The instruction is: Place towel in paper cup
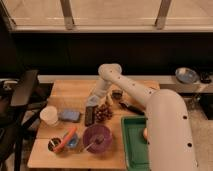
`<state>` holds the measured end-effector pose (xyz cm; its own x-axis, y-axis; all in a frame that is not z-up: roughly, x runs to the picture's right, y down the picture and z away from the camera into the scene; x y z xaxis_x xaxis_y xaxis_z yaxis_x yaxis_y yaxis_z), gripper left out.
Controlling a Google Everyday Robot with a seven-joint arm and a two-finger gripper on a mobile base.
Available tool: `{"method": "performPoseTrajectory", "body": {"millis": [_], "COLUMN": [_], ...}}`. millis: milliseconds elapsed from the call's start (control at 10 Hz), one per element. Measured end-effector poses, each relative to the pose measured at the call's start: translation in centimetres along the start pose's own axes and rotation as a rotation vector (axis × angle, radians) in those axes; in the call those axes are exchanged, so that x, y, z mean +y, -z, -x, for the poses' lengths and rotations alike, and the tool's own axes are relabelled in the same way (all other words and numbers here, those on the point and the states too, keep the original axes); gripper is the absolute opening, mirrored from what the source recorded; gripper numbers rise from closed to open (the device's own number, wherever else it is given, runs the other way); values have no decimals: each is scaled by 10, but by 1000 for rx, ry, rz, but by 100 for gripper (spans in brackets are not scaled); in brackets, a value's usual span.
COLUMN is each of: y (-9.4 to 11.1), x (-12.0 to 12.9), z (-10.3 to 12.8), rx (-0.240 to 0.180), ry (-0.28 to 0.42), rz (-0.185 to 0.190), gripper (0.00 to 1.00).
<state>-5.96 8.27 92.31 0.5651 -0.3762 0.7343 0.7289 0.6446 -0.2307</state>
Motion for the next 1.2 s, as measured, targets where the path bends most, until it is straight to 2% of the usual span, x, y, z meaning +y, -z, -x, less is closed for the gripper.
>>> {"method": "performPoseTrajectory", "body": {"millis": [300,500,700,800,900,1200], "y": [-9,-14,-17,-13,-5,40], "x": [-5,-2,-1,-2,-5,-23], "z": [0,-2,-1,0,2,18], "rx": [-8,-19,-31,-22,-11,49], "ry": [-5,-18,-28,-28,-27,-11], "rz": [8,13,12,3,-13,-66], "gripper": [27,5,0,0,0,0]}}
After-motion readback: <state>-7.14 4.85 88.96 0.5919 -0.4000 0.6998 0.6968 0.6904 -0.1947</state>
